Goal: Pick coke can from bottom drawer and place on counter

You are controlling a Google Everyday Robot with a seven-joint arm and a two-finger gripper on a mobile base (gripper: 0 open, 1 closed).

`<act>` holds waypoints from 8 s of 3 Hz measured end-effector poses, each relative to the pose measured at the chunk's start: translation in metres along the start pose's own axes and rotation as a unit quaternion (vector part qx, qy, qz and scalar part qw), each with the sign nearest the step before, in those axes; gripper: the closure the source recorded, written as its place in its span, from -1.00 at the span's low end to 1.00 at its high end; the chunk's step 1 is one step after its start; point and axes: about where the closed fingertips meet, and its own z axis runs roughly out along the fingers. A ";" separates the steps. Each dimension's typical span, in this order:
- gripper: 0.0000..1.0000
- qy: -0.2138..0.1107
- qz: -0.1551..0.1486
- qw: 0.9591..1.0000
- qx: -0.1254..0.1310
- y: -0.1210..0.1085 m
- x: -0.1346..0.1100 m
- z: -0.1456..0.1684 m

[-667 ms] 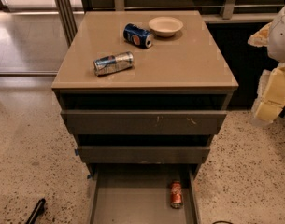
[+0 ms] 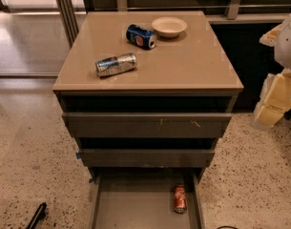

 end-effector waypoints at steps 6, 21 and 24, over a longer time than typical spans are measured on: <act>-1.00 -0.039 0.379 0.921 0.080 0.061 0.074 0.047; -1.00 0.051 0.595 0.799 -0.073 0.154 0.102 0.445; -1.00 0.031 0.612 0.784 -0.100 0.156 0.086 0.541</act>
Offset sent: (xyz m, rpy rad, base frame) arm -0.0062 -0.0849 -0.0772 0.4886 -0.9051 -1.1872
